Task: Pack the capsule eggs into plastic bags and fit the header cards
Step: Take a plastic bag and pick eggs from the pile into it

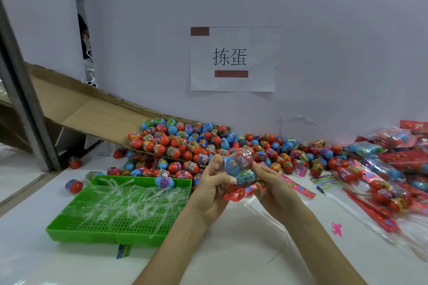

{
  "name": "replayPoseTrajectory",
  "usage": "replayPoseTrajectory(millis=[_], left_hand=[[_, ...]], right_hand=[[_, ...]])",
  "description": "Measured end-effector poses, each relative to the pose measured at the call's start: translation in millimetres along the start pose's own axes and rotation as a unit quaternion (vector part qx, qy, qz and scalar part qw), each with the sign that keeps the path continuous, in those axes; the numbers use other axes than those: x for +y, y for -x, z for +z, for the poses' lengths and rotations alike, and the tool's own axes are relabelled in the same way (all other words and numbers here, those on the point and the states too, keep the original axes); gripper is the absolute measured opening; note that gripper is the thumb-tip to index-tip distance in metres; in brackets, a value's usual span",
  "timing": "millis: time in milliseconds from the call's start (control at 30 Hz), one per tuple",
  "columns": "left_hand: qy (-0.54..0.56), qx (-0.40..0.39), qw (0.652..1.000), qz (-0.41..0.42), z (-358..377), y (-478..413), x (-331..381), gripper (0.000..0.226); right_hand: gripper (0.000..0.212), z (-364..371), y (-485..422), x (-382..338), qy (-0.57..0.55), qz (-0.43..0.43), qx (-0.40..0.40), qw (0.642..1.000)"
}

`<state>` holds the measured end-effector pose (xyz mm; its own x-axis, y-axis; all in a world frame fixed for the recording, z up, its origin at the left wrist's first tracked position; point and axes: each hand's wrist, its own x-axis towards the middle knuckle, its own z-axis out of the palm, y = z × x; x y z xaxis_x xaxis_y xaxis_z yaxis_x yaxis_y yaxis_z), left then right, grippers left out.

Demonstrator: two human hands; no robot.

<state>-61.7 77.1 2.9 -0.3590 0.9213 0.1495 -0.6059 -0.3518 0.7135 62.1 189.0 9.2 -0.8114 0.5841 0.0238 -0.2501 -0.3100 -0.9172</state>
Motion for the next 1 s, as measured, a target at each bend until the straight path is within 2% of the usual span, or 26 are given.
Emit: replayPoseTrajectory(millis=[233, 367, 467, 500, 567, 733, 867, 1000], left_hand=[[0.043, -0.024, 0.999, 0.010, -1, 2, 3, 0.048], [0.057, -0.037, 0.998, -0.007, 1, 3, 4, 0.038], [-0.009, 0.005, 1.000, -0.001, 3, -1, 3, 0.062], [-0.049, 0.019, 0.999, 0.005, 4, -2, 2, 0.063], [-0.102, 0.052, 0.993, 0.012, 4, -5, -1, 0.057], [-0.083, 0.125, 0.989, 0.016, -3, -8, -5, 0.037], [-0.077, 0.133, 0.988, 0.031, -4, -8, -5, 0.029], [-0.067, 0.125, 0.990, 0.012, -2, -6, -3, 0.027]], right_hand=[[0.040, -2, -2, 3, -0.034, 0.013, 0.012, 0.999], [0.030, -3, -5, 8, -0.039, 0.042, 0.059, 0.997], [0.028, -1, -5, 9, -0.057, 0.044, 0.087, 0.994], [0.028, 0, -5, 8, -0.070, 0.037, 0.093, 0.993], [0.028, 0, -5, 6, -0.103, 0.016, 0.105, 0.989], [0.033, -2, -6, 3, -0.093, -0.008, 0.130, 0.987], [0.041, 4, -5, 2, -0.051, -0.037, 0.139, 0.988], [0.043, 1, -7, 3, 0.020, -0.039, 0.178, 0.983]])
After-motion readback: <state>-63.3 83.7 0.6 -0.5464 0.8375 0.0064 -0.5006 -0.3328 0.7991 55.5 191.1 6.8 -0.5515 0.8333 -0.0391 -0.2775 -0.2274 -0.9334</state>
